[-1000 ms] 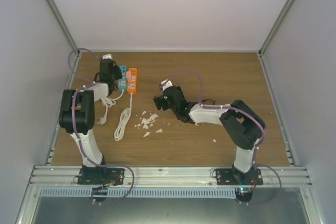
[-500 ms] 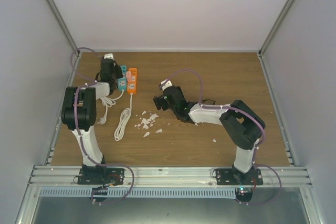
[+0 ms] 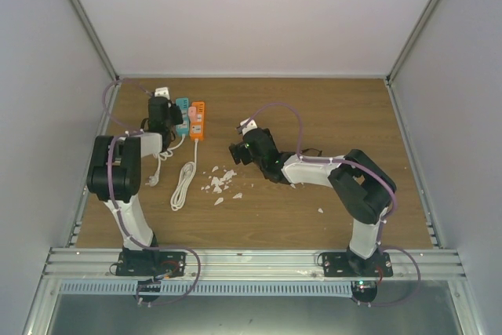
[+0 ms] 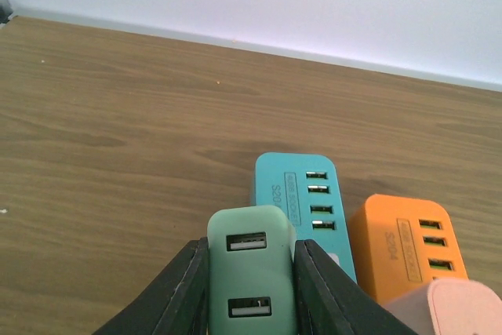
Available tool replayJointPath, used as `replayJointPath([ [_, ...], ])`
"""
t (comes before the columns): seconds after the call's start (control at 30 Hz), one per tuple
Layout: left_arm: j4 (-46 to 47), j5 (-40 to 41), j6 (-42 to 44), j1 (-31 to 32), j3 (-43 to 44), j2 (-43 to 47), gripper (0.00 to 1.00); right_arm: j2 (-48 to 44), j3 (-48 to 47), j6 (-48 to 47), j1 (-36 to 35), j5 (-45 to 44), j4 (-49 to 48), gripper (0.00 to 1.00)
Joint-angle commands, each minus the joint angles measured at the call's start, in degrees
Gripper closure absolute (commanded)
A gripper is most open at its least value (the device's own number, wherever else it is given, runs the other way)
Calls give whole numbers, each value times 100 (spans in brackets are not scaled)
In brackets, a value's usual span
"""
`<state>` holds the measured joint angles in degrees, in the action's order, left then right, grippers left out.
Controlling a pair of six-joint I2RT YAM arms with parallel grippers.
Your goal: Insert the plug
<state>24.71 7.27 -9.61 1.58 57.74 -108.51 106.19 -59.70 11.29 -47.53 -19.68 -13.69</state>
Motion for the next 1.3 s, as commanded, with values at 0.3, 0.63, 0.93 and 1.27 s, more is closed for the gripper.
replayJointPath([
  [0.3,-216,-59,235,35,-36,387,100,68,-155,-23,-55,-197,60,0],
  [0.63,-300,-182,194,44,163,141,100,163,-228,-31,-64,-198,112,0],
  [0.93,-287,-170,204,61,137,52,100,243,-279,-42,-64,-225,148,0],
  [1.27,-496,-128,211,69,401,-236,100,312,-338,-56,-64,-242,202,0],
])
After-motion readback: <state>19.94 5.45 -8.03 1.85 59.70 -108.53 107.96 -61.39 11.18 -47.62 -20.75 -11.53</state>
